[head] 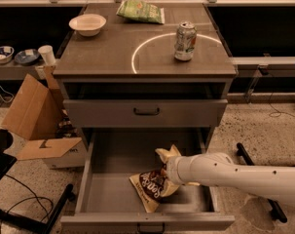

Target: Place brown chip bag into middle drawer

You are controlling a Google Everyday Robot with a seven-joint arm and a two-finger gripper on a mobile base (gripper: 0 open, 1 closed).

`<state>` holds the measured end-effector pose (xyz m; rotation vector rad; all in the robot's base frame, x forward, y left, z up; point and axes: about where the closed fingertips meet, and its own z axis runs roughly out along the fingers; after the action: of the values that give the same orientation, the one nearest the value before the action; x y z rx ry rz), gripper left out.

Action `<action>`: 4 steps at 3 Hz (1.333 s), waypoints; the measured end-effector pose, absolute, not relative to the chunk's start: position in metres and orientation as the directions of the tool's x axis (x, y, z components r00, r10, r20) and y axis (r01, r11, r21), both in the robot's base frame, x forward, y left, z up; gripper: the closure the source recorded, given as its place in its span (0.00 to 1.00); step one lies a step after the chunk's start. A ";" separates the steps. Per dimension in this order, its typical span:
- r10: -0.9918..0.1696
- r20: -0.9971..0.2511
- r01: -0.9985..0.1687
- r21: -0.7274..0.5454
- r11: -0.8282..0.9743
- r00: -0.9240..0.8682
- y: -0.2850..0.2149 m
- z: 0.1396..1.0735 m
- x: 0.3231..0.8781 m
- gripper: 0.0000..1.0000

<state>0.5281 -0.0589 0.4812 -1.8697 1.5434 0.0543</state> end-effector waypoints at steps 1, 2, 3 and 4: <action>-0.830 -0.467 -0.865 -0.500 -0.037 0.305 -0.065 0.488 0.520 0.00; -0.792 -0.474 -0.845 -0.525 -0.097 0.385 -0.070 0.522 0.484 0.00; -0.811 -0.428 -0.840 -0.525 -0.136 0.398 -0.108 0.556 0.443 0.00; -0.865 -0.306 -0.831 -0.519 -0.199 0.398 -0.136 0.587 0.413 0.00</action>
Offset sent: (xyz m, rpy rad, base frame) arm -0.1058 -0.0851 0.1002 0.0441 -0.0917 0.1049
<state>0.4130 -0.1357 0.5875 -2.0376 1.4421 -0.0700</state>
